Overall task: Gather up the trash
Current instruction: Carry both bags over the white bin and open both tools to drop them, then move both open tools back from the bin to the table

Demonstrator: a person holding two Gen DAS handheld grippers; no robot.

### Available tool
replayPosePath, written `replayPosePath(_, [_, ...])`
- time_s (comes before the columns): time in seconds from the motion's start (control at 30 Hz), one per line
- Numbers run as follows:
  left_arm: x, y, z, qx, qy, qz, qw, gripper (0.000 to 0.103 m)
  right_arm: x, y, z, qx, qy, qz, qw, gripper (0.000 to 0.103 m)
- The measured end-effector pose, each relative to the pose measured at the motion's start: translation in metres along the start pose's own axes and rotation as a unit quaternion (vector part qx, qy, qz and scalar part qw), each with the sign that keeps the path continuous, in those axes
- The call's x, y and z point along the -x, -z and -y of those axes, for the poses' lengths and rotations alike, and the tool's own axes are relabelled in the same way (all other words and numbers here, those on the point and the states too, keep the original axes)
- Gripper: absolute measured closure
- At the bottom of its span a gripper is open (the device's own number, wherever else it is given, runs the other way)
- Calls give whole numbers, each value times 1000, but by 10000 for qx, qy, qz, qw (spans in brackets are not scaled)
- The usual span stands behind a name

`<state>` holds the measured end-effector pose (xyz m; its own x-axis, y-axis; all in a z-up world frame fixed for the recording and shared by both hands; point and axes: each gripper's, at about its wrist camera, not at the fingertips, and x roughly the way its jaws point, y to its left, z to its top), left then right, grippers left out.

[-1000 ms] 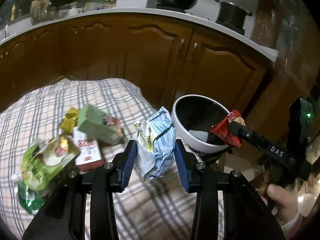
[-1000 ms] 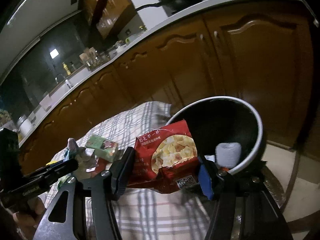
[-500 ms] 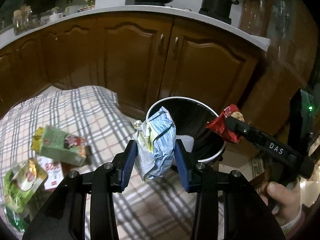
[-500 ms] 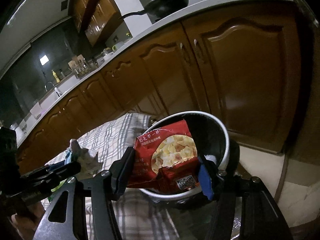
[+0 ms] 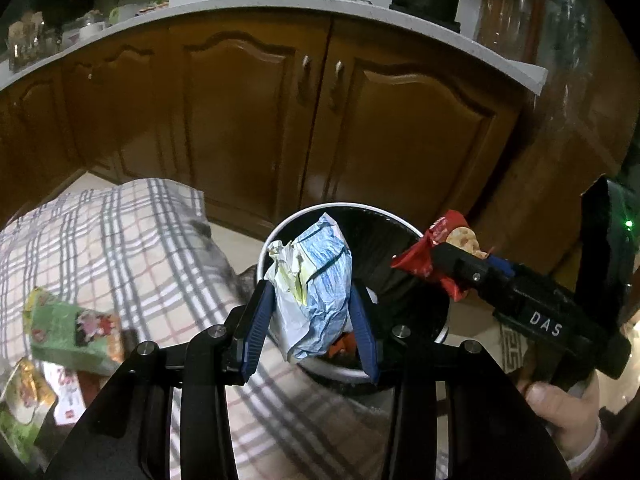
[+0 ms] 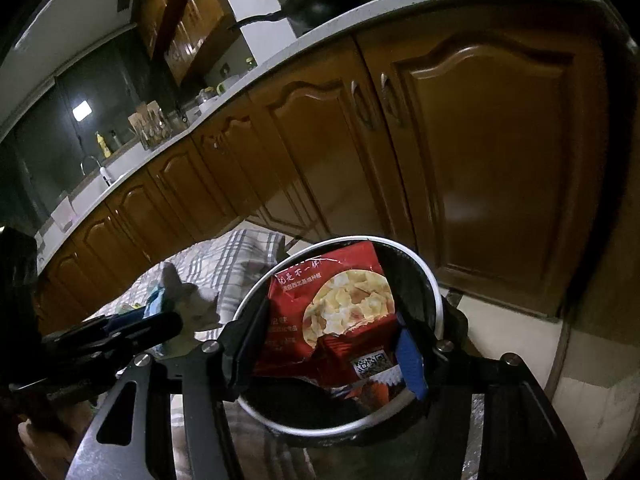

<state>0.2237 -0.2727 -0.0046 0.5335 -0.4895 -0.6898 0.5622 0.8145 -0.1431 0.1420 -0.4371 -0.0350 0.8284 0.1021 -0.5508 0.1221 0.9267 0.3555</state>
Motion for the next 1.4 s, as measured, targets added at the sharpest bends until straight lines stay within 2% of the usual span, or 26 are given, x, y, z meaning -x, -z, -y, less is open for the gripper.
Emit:
replayPosePath(0.3, [-27, -3, 6, 1, 80, -230, 9997, 64, -13, 0, 10, -17, 47, -175, 9998, 42])
replayPosePath(0.47, [-37, -2, 4, 63, 102, -356, 9993, 58, -23, -3, 10, 9, 58, -307, 9995, 39])
replayPosePath(0.63, [-37, -2, 3, 87, 129, -345, 9993, 41, -28, -5, 12, -48, 52, -400, 9992, 25])
replayPosePath(0.73, [-34, 0, 1, 80, 106, -309, 9994, 39, -25, -4, 13, -92, 86, -353, 9993, 24])
replayPosePath(0.97, [-11, 14, -10, 211, 81, -196, 9996, 39, -12, 3, 7, -132, 27, -268, 9996, 23])
replayPosePath(1.1, [13, 32, -23, 333, 63, -69, 9994, 36, -2, 14, -7, -132, -62, -210, 9997, 18])
replayPosePath(1.4, [60, 63, -61, 591, -264, 120, 9978, 35, 1, 39, -43, -237, -456, -346, 9981, 17])
